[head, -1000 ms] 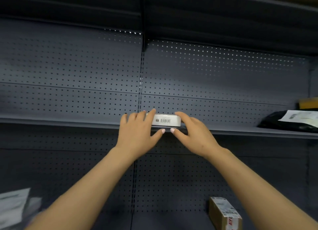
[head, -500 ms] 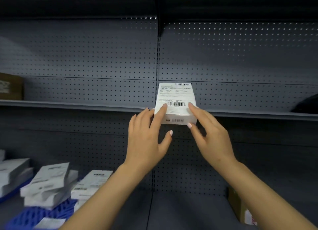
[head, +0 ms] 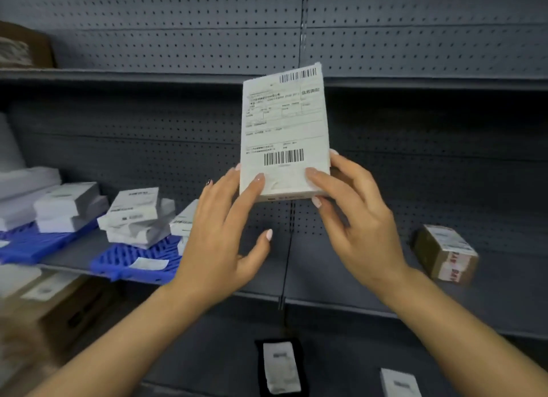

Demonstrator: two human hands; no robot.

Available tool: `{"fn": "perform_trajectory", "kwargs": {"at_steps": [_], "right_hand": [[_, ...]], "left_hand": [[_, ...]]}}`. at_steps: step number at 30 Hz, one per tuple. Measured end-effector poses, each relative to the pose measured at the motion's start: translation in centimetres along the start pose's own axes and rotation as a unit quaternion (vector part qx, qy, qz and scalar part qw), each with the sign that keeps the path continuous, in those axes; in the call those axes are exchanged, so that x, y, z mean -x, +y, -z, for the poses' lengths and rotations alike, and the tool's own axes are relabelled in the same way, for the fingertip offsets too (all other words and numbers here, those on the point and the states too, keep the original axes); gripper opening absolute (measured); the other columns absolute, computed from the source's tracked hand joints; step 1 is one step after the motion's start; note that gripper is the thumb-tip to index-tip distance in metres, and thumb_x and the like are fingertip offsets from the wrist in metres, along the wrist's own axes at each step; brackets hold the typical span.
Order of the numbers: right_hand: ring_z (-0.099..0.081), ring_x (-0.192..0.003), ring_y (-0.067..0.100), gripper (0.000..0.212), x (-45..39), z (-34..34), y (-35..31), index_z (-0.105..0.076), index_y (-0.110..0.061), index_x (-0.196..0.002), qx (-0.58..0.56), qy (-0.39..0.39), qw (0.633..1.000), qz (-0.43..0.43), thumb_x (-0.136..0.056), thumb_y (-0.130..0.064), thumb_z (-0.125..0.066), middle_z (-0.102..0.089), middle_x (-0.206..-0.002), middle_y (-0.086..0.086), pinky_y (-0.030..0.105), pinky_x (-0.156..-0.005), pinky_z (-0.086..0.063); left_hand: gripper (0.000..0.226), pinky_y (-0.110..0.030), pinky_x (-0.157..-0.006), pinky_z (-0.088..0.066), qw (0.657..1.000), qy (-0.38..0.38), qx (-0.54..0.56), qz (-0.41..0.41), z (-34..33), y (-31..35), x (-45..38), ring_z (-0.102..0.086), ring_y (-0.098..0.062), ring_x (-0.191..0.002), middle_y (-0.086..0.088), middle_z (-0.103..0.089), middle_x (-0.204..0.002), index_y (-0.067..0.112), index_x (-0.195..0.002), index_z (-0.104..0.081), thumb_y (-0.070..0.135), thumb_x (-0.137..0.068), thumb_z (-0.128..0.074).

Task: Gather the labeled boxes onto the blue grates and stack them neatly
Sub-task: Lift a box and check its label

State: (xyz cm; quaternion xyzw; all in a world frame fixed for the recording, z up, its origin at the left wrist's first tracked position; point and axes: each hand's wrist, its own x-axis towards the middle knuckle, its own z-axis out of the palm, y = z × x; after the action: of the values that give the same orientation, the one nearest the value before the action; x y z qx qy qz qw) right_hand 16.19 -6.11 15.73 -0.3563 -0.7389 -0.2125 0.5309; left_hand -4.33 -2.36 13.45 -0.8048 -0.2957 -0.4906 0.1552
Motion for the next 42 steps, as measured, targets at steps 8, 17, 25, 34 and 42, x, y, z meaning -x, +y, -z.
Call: {"fn": "perform_trajectory", "kwargs": {"at_steps": [8, 17, 25, 34, 42], "right_hand": [[-0.040, -0.124, 0.006, 0.035, 4.4, -8.6, -5.8, -0.054, -0.017, -0.128, -0.024, -0.050, 0.991, -0.122, -0.093, -0.020, -0.051, -0.044, -0.137, 0.010, 0.008, -0.100, -0.034], [-0.039, -0.123, 0.000, 0.038, 6.6, -16.7, -11.0, -0.053, -0.024, -0.131, -0.031, -0.115, 0.969, -0.215, -0.094, -0.017, -0.056, -0.045, -0.139, -0.001, 0.022, -0.096, -0.040], [-0.040, -0.128, 0.006, 0.039, 6.9, -20.2, -10.3, -0.051, -0.024, -0.133, -0.031, -0.151, 0.954, -0.258, -0.095, -0.016, -0.055, -0.046, -0.139, -0.003, 0.025, -0.102, -0.038], [-0.047, -0.121, 0.013, 0.039, 3.0, -24.2, -4.5, -0.051, -0.021, -0.133, -0.009, -0.182, 0.947, -0.264, -0.095, -0.015, -0.054, -0.052, -0.135, -0.002, 0.029, -0.102, -0.039], [-0.045, -0.125, 0.019, 0.040, 2.2, -27.5, -0.2, -0.048, -0.020, -0.136, 0.000, -0.254, 0.931, -0.263, -0.096, -0.018, -0.052, -0.051, -0.137, 0.000, 0.032, -0.104, -0.035]], "left_hand": [[0.063, -0.048, -0.108, -0.032, 0.994, -0.077, 0.006, 0.072, 3.7, -5.4, 7.9, -0.032, -0.029, -0.136, -0.013, -0.038, -0.144, 0.013, -0.144, -0.032, 0.036, -0.089, -0.052], [0.064, -0.036, -0.109, -0.031, 0.984, -0.144, 0.033, 0.097, 6.7, -12.8, 13.6, -0.034, -0.021, -0.133, -0.004, -0.038, -0.144, 0.017, -0.145, -0.032, 0.038, -0.088, -0.053], [0.060, -0.041, -0.108, -0.029, 0.982, -0.151, 0.038, 0.108, 4.8, -16.3, 14.2, -0.038, -0.022, -0.128, -0.005, -0.048, -0.135, 0.017, -0.140, -0.040, 0.049, -0.090, -0.047], [0.065, -0.041, -0.107, -0.033, 0.972, -0.157, 0.044, 0.172, -0.2, -20.6, 10.1, -0.038, -0.023, -0.126, -0.005, -0.047, -0.134, 0.018, -0.142, -0.037, 0.056, -0.089, -0.039], [0.058, -0.049, -0.102, -0.037, 0.959, -0.188, 0.024, 0.212, -4.1, -24.4, 9.2, -0.042, -0.027, -0.124, -0.004, -0.052, -0.130, 0.022, -0.138, -0.042, 0.054, -0.090, -0.035]]}}
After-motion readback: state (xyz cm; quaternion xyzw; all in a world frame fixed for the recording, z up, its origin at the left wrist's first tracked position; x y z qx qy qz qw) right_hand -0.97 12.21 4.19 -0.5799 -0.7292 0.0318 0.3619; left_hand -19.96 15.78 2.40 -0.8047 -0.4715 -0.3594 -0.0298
